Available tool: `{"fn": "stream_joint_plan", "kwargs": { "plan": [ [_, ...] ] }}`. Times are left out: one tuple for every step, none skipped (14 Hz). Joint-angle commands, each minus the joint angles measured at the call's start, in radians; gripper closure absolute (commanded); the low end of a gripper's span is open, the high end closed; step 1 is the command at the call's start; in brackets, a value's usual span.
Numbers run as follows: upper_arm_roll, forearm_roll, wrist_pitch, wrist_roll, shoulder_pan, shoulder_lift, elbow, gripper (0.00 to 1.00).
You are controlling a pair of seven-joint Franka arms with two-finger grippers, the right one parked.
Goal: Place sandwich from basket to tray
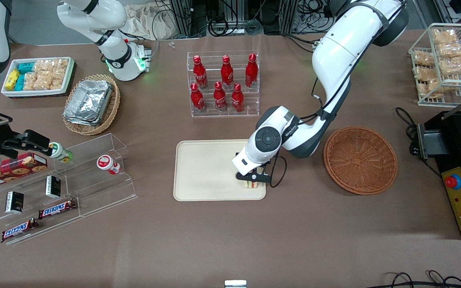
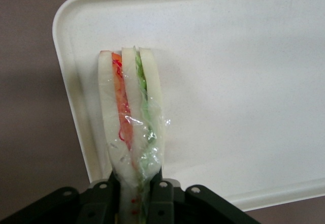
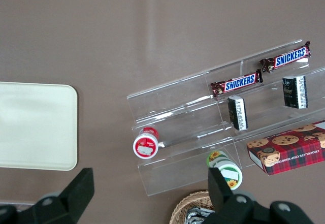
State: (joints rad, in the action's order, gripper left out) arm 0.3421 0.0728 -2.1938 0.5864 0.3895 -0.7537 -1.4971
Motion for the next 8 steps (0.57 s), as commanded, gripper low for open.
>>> {"fn": "stream_joint_plan", "kwargs": {
  "plan": [
    [-0.003,0.016,0.031,0.015,-0.001,0.02,0.017,0.0],
    [-0.005,0.015,0.069,0.013,-0.004,0.045,0.021,0.0],
    [-0.006,0.015,0.109,0.016,-0.018,0.069,0.023,0.0],
    [-0.005,0.015,0.153,0.017,-0.03,0.112,0.018,0.0],
    [-0.006,0.007,0.211,0.012,-0.047,0.166,0.012,0.0],
    [-0.005,0.007,0.257,-0.003,-0.084,0.213,0.006,0.0],
    [-0.003,0.007,0.307,-0.017,-0.115,0.262,-0.005,0.0],
    [-0.005,0.007,0.356,-0.054,-0.136,0.308,-0.015,0.0]
  ]
}}
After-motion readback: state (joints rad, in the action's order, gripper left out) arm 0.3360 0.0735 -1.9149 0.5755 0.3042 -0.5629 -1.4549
